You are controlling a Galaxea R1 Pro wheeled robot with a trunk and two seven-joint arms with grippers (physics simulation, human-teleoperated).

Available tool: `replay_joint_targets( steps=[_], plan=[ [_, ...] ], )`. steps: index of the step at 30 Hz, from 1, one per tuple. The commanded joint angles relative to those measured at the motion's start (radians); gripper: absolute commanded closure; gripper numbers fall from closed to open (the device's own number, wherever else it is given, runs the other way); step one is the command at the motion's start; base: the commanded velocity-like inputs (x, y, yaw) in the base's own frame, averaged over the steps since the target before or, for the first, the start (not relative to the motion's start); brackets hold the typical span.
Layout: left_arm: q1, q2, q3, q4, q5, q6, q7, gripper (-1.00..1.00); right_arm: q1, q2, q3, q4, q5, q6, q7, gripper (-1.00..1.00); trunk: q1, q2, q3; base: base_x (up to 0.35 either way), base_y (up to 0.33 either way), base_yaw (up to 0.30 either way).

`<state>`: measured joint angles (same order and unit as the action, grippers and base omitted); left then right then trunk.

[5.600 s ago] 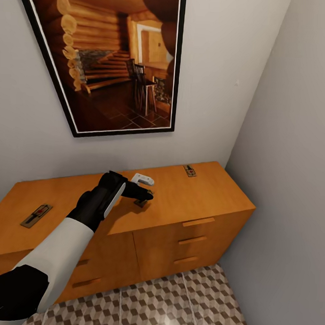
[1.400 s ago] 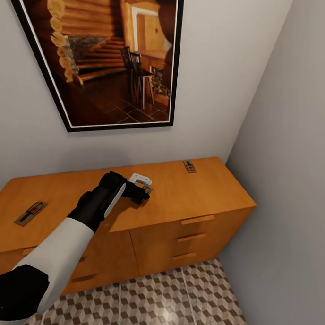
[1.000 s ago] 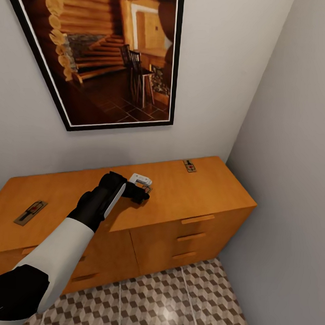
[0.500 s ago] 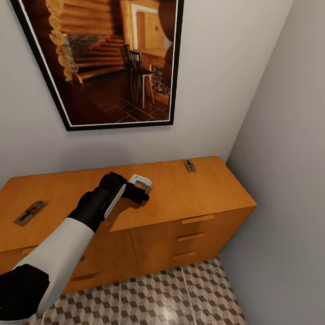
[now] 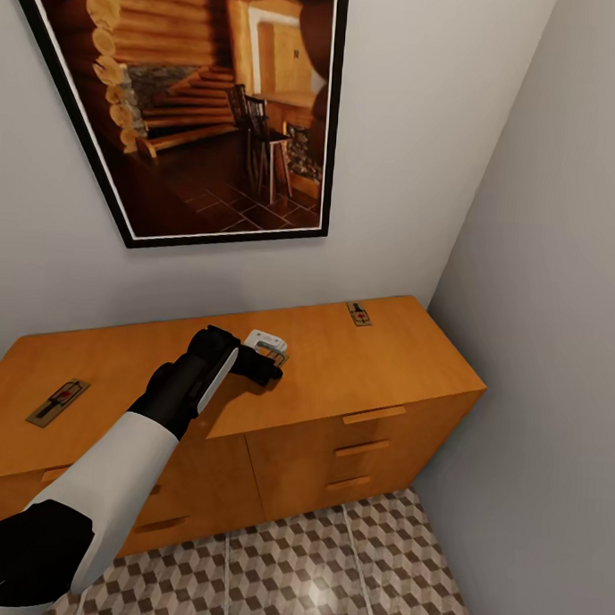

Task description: Take the four mousetraps from the cabinet in the bathroom and place them on the bathroom floor. Make sure all four end up on the same floor surface, and ensure that at least two of them are either under or directly next to the same bathroom sink.

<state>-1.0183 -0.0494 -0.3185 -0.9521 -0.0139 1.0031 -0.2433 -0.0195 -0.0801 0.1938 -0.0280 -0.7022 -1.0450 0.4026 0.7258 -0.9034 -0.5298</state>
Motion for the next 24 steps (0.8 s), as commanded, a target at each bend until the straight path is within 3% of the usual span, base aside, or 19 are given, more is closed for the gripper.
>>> replay_joint_targets(
  steps=[1, 24],
  plan=[
    [0.000, 0.000, -0.001, 0.006, -0.001, 0.005, -0.002, -1.00, 0.000, 0.000, 0.007, 0.000, -0.011, -0.002, 0.005, 1.00, 0.000, -0.001, -0.001, 0.000, 0.000, 0.000],
    [0.000, 0.000, -0.001, 0.019, -0.001, 0.005, -0.002, -1.00, 0.000, -0.001, 0.007, 0.000, -0.011, -0.002, 0.005, 1.00, 0.000, -0.001, -0.002, 0.000, 0.000, 0.000]
  ],
)
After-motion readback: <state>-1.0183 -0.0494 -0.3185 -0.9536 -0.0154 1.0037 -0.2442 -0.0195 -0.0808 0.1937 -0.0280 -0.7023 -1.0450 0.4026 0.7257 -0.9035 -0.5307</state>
